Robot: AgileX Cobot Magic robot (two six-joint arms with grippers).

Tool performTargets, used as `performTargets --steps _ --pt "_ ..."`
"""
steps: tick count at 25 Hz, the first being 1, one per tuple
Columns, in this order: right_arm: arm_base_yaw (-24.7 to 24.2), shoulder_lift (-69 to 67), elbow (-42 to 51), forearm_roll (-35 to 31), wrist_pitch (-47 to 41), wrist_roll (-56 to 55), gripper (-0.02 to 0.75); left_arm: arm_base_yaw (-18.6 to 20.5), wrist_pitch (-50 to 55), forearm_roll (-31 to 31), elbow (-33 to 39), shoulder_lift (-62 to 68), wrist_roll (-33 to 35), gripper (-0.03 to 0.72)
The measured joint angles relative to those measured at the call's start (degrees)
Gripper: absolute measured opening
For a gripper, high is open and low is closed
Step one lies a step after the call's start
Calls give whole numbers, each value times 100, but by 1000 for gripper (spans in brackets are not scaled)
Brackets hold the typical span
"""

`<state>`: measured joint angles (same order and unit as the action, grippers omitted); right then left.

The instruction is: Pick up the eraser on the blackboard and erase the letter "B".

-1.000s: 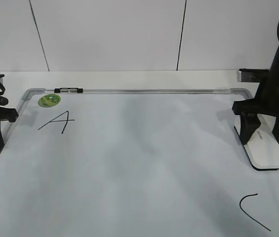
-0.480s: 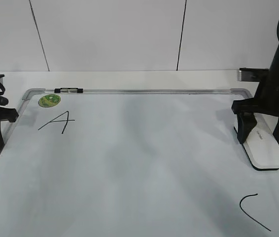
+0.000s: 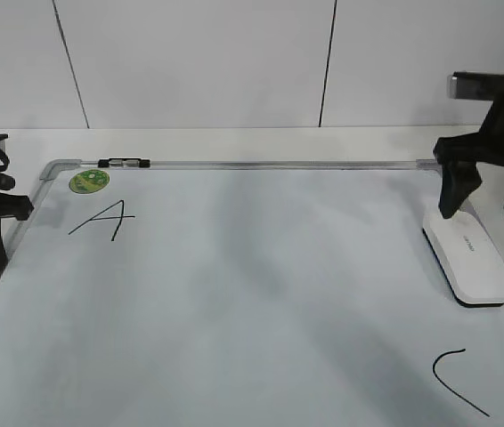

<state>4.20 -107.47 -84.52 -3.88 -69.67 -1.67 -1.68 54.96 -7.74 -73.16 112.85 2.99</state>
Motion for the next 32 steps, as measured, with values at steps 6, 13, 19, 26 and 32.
performTargets --steps 6,13,19,26,32 --pt "0 937 0 -50 -22 -12 645 0 0 -11 0 0 0 21" --pt "0 1934 0 -207 -72 -56 627 8 26 12 0 0 45 164" --pt "0 2496 0 -297 -136 -56 621 8 142 12 38 -80 59 255" --pt "0 3242 177 -319 -186 -91 600 8 847 69 53 -640 71 260" --pt "0 4223 867 -319 -213 -115 594 8 1354 192 53 -948 71 256"
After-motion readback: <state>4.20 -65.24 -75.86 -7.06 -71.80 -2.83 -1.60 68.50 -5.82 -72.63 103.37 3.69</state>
